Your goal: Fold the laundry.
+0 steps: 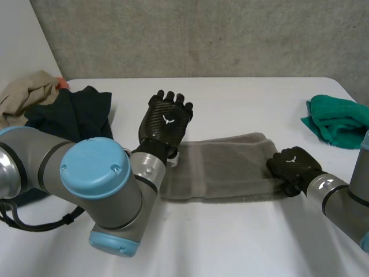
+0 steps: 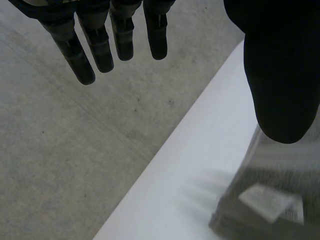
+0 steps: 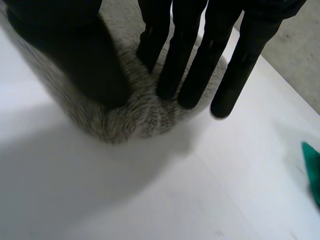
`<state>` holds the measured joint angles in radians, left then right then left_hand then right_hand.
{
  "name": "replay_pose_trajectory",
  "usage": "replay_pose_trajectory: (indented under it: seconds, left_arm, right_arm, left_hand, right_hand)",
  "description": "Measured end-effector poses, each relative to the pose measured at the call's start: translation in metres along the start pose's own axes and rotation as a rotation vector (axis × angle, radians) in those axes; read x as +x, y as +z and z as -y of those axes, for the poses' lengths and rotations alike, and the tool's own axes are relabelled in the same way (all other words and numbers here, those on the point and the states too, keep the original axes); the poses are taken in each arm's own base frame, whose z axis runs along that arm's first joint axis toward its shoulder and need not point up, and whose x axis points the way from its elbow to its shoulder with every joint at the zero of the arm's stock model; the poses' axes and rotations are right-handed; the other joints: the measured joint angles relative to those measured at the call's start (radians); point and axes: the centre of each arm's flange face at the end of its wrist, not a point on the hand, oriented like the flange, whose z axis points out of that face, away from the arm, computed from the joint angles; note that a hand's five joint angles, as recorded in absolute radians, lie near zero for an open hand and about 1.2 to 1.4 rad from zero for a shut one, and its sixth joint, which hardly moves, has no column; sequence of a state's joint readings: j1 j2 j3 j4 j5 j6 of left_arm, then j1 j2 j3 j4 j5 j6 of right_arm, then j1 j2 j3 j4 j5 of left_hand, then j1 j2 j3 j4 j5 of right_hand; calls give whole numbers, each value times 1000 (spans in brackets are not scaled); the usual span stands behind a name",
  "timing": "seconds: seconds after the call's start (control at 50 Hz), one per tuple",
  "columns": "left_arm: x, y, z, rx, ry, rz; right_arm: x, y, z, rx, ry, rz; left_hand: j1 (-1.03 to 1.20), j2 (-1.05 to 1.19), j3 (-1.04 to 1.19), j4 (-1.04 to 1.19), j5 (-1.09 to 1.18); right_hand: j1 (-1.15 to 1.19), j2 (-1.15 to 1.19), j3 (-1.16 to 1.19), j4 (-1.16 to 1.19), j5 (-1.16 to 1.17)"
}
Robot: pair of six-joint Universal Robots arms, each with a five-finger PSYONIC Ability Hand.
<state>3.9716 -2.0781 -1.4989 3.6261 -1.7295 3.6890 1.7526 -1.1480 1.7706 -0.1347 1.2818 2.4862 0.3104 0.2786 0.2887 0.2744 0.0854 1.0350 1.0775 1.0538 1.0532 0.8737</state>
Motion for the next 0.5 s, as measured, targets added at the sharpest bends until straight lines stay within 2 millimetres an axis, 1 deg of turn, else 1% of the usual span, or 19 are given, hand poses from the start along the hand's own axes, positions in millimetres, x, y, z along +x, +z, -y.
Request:
replay_pose_trajectory:
  seconds: [0.02,0.04,0.08,0.14,0.18,0.24,0.26,0.28,0.32,0.36,0.38,0.44,0.46,0.48,0.5]
  left_arm:
    - [0,-2,-1,-7,1,-4]
    - [-1,-4,-1,-11,2,-5]
    - [-3,-6,0,-14,2,-4]
    - [-11,-11,3,-15,0,7]
    - [-18,-13,4,-16,-2,22]
    - [-28,-16,5,-20,-3,45]
    - [-31,-17,5,-22,-3,51]
    - [-37,-19,5,-26,-3,64]
    - [-42,-20,4,-30,-3,75]
    - [-47,-23,3,-38,-2,87]
    - [-50,-25,2,-42,-1,94]
    - [-55,-28,-1,-54,0,103]
    - [-56,-29,-2,-59,0,107]
    - [-57,-30,-3,-63,0,109]
    - [-58,-31,-4,-67,0,111]
  right_arm:
    - [4,3,-2,-8,-23,-24]
    - [7,5,-2,-10,-34,-42]
    - [11,8,-1,-7,-49,-70]
    - [16,11,8,23,-79,-121]
    - [13,11,22,76,-111,-144]
    - [-1,7,46,174,-163,-146]
    - [-8,5,54,208,-180,-141]
    - [-20,1,68,268,-211,-130]
    - [-39,-5,84,349,-254,-104]
    - [-65,-13,98,437,-306,-60]
    - [-85,-18,103,490,-346,-16]
    - [-119,-26,105,559,-414,70]
    - [-135,-29,103,583,-448,115]
    - [-145,-30,100,593,-469,145]
    - [-154,-31,97,601,-489,171]
  left_hand:
    - [0,0,0,0,0]
    - [0,0,0,0,0]
    - [0,0,0,0,0]
    - [0,0,0,0,0]
    - [0,0,0,0,0]
    - [0,-5,-14,-2,-2]
    - [-6,-9,-21,-4,-4]
    - [-18,-11,-23,-5,-6]
    - [-40,-15,-24,-10,-6]
    - [-40,-16,-24,-10,-6]
    - [-40,-20,-24,-14,-10]
    - [-40,-22,-24,-18,-15]
    - [-40,-22,-24,-18,-16]
    - [-40,-22,-24,-18,-15]
    - [-40,-22,-24,-18,-15]
  right_hand:
    - [42,85,101,105,90]
    - [42,97,122,127,106]
    - [42,97,132,138,114]
    - [42,97,137,143,120]
    - [42,97,137,144,122]
    - [42,97,137,147,123]
    - [42,97,137,147,126]
    - [42,97,137,147,130]
    - [42,97,137,147,132]
    - [42,97,137,147,132]
    - [42,97,137,147,132]
    - [42,97,137,147,132]
    - [42,97,137,147,132]
    - [42,92,128,136,125]
    - [-3,12,41,61,60]
